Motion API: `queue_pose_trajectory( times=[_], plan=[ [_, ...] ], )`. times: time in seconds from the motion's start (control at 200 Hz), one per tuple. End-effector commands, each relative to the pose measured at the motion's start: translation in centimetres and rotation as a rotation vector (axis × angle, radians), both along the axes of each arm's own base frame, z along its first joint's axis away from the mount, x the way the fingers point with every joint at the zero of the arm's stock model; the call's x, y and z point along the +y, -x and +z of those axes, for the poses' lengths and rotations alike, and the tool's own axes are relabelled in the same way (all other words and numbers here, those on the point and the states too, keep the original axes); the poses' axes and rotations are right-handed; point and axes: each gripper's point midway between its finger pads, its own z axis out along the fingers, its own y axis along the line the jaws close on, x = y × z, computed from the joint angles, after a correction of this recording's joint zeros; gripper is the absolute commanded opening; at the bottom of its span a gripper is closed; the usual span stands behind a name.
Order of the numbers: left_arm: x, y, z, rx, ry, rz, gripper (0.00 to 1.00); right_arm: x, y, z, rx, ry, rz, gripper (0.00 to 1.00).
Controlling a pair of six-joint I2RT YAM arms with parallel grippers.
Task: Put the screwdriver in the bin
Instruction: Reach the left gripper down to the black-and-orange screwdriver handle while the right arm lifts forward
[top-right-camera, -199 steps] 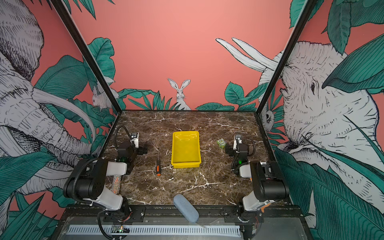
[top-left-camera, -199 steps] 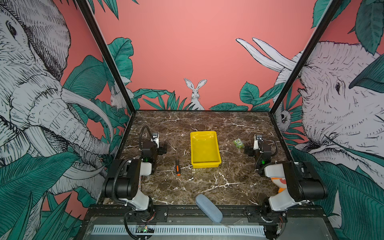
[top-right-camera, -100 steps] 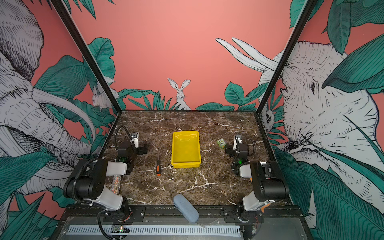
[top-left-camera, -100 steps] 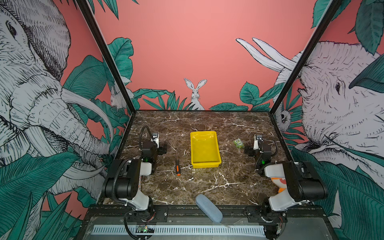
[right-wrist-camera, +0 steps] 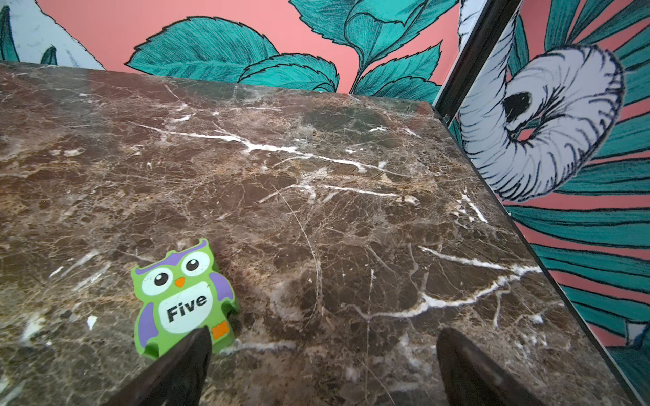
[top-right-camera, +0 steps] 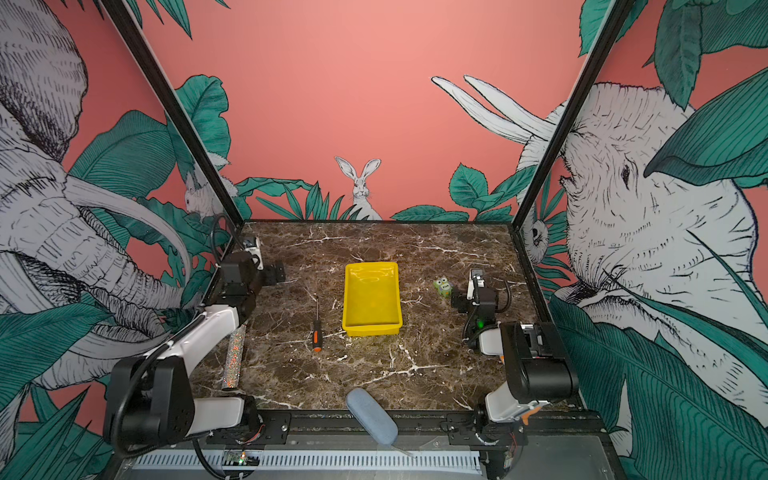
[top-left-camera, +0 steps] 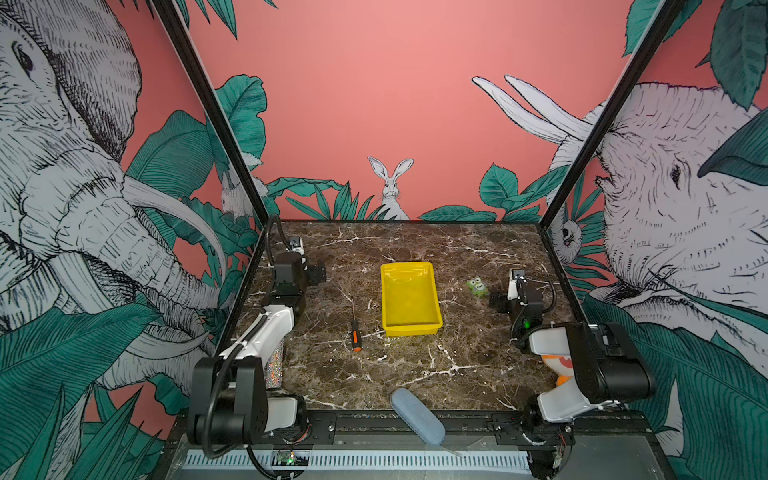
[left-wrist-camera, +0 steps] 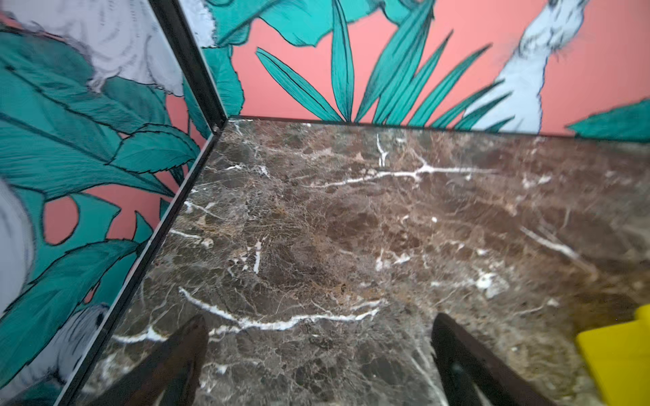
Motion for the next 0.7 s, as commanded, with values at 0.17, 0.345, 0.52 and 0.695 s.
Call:
queue_pose_trajectory(
  times=[0.17,0.345,0.52,0.695],
  plan=[
    [-1.9,7.1,0.0,0.295,0.172,0.054,1.0,-0.9,0.4,6.3,0.166,-0.059,-0.086,0.99],
    [-3.5,9.9,-0.6,0.431,0.149,0.048,1.0,2.6,2.9,12.1,0.196,-0.186,0.083,0.99],
    [-5.7,12.3,-2.7,0.557,0.203,0.039,1.0,6.3,6.9,14.5,0.334,-0.347,0.24,0.99],
    [-7.7,13.7,-4.1,0.595,0.197,0.049,1.0,8.0,11.2,15.2,0.426,-0.398,0.333,0.99]
  ],
)
